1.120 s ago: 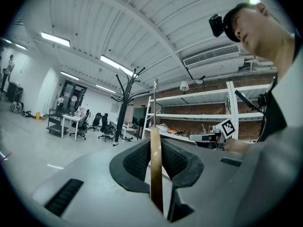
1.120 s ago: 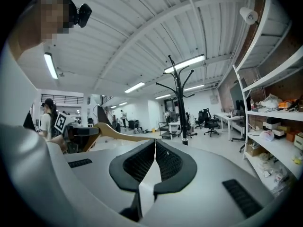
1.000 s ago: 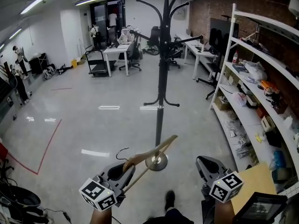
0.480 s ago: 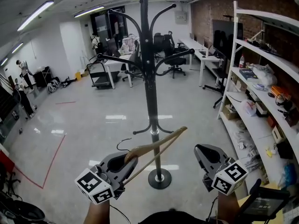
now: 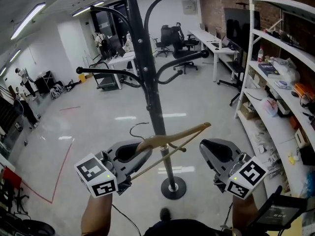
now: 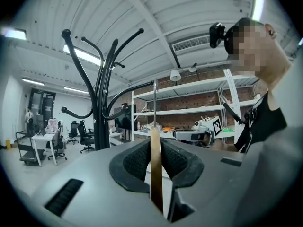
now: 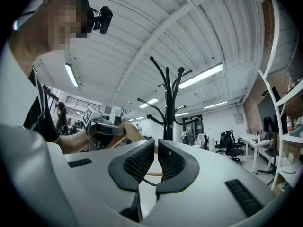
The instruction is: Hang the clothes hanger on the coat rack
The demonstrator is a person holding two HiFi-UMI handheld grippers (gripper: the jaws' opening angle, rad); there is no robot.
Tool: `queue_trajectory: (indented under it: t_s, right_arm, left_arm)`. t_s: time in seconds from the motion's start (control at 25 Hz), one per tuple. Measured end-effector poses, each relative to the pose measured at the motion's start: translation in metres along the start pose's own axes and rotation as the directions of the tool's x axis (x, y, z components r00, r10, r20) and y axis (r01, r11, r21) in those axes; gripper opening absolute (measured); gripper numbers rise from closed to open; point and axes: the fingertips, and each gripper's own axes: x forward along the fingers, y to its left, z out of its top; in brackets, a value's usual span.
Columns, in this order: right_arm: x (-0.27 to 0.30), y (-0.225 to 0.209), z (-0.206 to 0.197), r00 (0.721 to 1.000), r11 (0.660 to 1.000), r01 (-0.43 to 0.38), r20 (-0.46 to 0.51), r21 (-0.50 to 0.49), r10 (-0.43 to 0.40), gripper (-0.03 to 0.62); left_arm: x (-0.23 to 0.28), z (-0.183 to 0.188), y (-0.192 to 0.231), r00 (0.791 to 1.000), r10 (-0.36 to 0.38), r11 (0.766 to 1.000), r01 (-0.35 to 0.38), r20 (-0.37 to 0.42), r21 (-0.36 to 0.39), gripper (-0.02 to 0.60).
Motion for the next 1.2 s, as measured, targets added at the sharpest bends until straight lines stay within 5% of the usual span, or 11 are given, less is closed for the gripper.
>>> queue_trajectory:
  t_s: [0.44, 1.2]
  right_arm:
    - [0.052, -0.031, 0.0, 0.997, 0.997, 0.075, -0.016, -0.021, -0.075, 0.009]
    - [0.042, -0.067, -0.046, 0.966, 0.971, 0.237, -0.115, 0.023, -0.233, 0.009]
  left_arm:
    - [0.036, -0.003, 0.076, 0.987, -0.156, 0.988, 0.155, -0.032, -0.019, 0.051]
    - [0.089, -0.041, 0.108, 0.947, -0.299, 0.954, 0.297, -0.113, -0.039, 0.052]
